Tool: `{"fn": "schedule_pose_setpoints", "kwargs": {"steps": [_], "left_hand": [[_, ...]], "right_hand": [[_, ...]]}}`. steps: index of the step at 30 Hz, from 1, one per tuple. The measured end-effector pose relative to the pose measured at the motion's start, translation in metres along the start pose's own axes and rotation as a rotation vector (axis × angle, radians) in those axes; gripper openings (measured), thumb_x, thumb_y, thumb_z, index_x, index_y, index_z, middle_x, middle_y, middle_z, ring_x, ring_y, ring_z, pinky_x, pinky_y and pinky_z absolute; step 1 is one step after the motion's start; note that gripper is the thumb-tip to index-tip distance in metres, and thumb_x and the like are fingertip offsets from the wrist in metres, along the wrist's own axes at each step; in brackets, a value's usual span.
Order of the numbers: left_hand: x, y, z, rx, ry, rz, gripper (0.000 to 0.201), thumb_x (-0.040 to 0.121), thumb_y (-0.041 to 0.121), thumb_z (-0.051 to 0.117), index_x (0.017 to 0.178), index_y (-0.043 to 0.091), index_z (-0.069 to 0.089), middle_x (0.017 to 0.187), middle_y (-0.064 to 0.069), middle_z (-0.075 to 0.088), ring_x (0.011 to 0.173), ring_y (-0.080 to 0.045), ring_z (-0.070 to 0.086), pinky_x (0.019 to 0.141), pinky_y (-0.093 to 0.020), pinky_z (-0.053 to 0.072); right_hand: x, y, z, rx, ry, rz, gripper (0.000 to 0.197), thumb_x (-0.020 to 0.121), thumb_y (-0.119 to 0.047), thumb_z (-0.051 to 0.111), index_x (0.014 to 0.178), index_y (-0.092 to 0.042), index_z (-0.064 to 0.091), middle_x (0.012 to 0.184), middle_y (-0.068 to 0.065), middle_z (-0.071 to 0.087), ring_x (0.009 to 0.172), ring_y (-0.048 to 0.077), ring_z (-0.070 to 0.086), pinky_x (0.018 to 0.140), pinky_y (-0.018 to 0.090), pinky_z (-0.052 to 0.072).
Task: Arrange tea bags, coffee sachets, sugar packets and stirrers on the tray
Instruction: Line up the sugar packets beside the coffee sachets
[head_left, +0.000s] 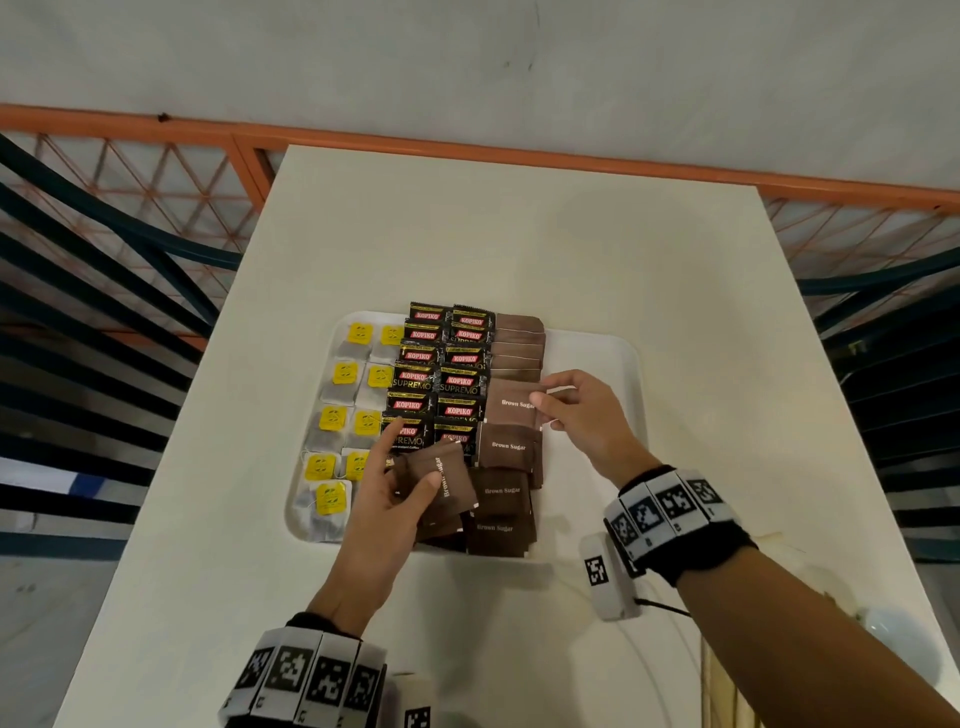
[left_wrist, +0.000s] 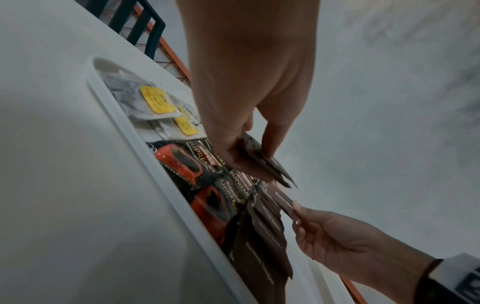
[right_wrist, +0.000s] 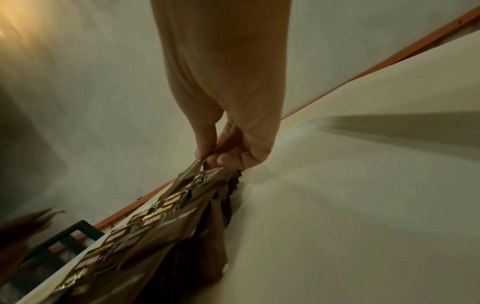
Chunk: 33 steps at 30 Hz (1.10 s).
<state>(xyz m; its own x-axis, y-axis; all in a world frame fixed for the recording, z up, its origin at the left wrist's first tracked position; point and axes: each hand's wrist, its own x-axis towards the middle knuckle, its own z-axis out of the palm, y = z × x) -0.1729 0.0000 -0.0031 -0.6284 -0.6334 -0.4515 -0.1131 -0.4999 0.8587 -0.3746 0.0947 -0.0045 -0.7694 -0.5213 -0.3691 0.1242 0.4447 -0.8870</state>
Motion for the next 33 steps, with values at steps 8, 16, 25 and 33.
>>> {"fn": "schedule_pose_setpoints", "kwargs": {"steps": [8, 16, 25, 33], "left_hand": [[0.004, 0.000, 0.002, 0.100, 0.044, -0.013, 0.059, 0.084, 0.005, 0.063, 0.133, 0.029, 0.041, 0.111, -0.001, 0.060, 0.098, -0.017, 0.063, 0.071, -0.034, 0.059], [0.008, 0.003, 0.009, 0.159, 0.076, 0.060, 0.038, 0.079, 0.003, 0.068, 0.110, 0.022, 0.056, 0.102, 0.007, 0.058, 0.099, -0.016, 0.059, 0.077, -0.036, 0.056], [0.012, 0.002, 0.009, 0.138, 0.064, 0.068, 0.025, 0.087, 0.008, 0.059, 0.098, 0.031, 0.057, 0.102, 0.003, 0.062, 0.092, -0.012, 0.061, 0.067, -0.023, 0.055], [0.016, 0.001, -0.002, 0.066, 0.126, 0.023, 0.027, 0.088, 0.007, 0.058, 0.107, 0.027, 0.058, 0.113, -0.009, 0.062, 0.099, -0.021, 0.063, 0.074, -0.036, 0.055]], "right_hand": [[0.004, 0.016, 0.011, -0.136, 0.072, -0.016, 0.016, 0.080, -0.017, 0.070, 0.089, -0.019, 0.058, 0.072, -0.005, 0.056, 0.071, 0.011, 0.054, 0.067, 0.019, 0.042], [-0.027, -0.007, 0.021, -0.349, -0.123, -0.229, 0.020, 0.091, -0.034, 0.052, 0.102, -0.019, 0.059, 0.089, -0.009, 0.057, 0.085, 0.007, 0.054, 0.070, 0.010, 0.039], [-0.041, -0.013, 0.028, -0.192, -0.437, -0.147, 0.017, 0.087, -0.016, 0.062, 0.103, -0.012, 0.063, 0.074, -0.008, 0.061, 0.059, 0.000, 0.057, 0.056, 0.013, 0.047], [-0.038, -0.013, 0.013, 0.074, -0.430, 0.022, 0.010, 0.091, -0.004, 0.053, 0.097, -0.008, 0.060, 0.090, 0.008, 0.063, 0.071, 0.015, 0.067, 0.067, 0.021, 0.057]]}}
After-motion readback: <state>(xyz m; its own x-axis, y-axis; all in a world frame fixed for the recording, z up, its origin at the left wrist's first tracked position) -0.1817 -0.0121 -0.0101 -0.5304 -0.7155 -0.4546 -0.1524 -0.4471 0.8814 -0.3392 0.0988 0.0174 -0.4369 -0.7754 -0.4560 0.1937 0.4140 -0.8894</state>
